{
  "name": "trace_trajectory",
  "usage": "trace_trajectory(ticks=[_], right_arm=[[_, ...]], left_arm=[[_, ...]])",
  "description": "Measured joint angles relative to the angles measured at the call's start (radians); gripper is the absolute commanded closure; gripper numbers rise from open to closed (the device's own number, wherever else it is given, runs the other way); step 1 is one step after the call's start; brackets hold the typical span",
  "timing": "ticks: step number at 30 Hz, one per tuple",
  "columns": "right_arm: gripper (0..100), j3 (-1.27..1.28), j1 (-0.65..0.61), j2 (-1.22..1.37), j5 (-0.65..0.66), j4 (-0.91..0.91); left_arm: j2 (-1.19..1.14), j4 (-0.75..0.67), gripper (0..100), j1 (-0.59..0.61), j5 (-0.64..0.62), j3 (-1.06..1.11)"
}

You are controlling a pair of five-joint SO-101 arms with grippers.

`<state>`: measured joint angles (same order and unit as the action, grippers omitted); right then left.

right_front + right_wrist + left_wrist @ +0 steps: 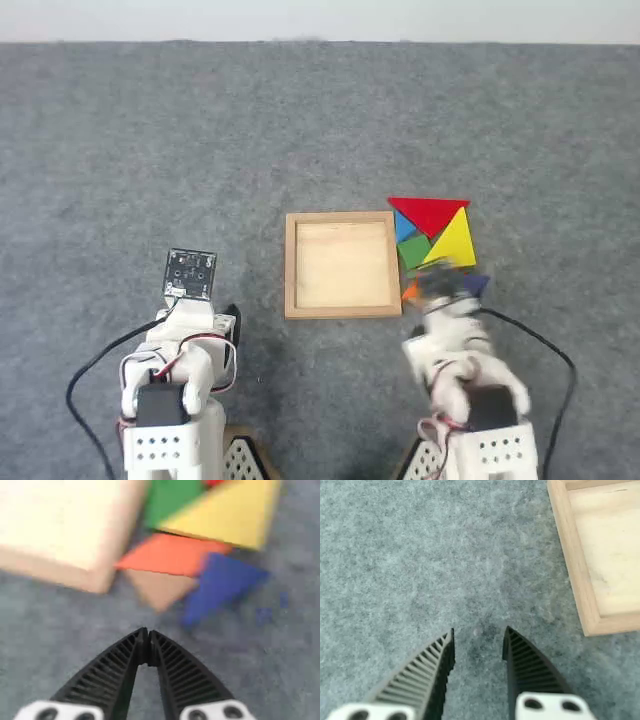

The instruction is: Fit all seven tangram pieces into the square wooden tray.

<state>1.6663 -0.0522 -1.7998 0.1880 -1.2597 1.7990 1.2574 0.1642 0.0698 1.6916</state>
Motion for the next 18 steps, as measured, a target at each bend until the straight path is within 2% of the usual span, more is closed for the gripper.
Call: trace_trajectory(ticks=[4, 18], right_arm=[[99.1, 0.0, 0.081, 0.0, 0.0, 0.0], [99.1, 0.0, 0.092, 0.0, 0.0, 0.0]], left_arm=[[0.0, 0.0, 85, 0.0, 0.0, 0.0], [0.0, 0.0, 85, 0.0, 0.0, 0.0]])
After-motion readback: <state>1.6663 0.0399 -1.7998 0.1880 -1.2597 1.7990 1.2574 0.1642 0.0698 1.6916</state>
